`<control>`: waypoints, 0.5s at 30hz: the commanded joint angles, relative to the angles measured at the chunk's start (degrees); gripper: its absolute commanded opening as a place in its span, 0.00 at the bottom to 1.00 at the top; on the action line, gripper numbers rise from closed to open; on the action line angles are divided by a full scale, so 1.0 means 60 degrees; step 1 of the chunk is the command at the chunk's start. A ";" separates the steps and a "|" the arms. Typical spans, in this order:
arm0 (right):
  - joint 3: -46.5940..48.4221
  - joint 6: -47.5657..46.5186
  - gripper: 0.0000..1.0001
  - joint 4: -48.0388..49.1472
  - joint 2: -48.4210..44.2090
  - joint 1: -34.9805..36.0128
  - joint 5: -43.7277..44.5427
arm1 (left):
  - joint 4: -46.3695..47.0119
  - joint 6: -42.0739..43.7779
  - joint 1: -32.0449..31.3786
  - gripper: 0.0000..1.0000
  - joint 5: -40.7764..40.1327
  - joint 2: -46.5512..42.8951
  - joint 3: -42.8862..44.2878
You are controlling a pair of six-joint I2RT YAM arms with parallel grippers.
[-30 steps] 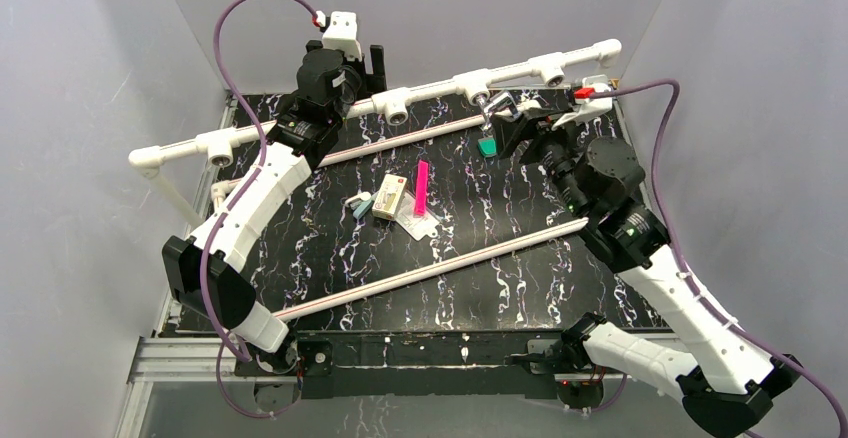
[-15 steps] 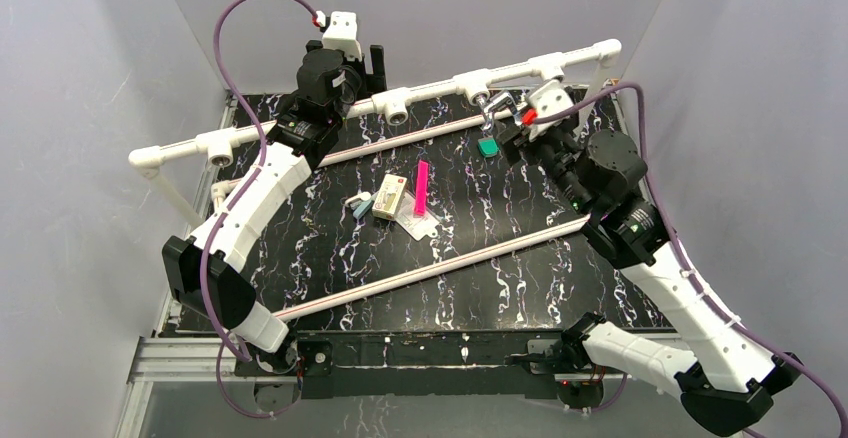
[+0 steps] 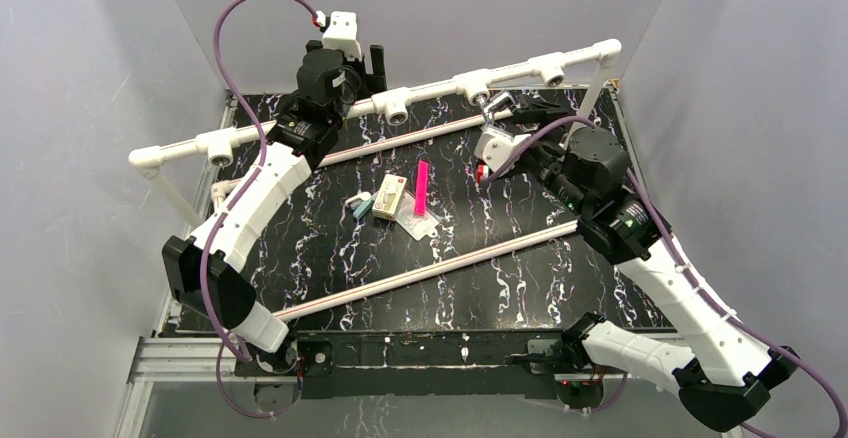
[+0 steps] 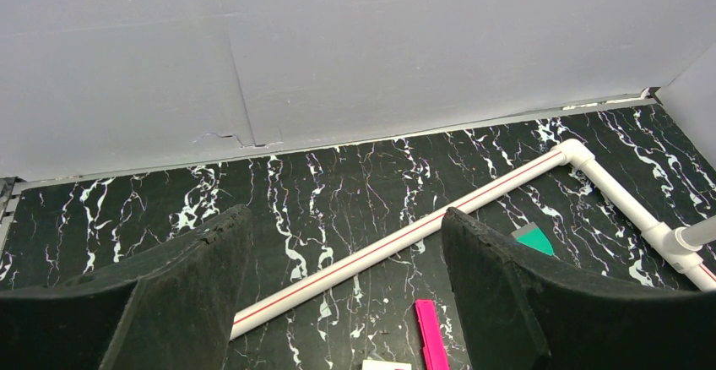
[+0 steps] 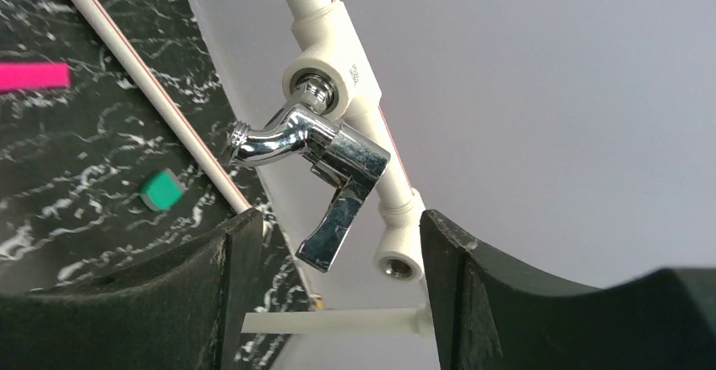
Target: Install the water faucets
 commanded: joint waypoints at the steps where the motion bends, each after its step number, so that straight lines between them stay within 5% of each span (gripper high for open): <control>1: -0.0180 -0.2914 0.75 0.0963 0.0141 0.0048 0.0436 | -0.1492 -0.0091 -0.0136 0.80 0.0243 0.0425 -0.0439; 15: -0.0740 -0.5877 0.76 0.2954 0.1052 0.0299 0.0392 | -0.1486 -0.0039 -0.0136 0.80 0.0208 0.0528 -0.0425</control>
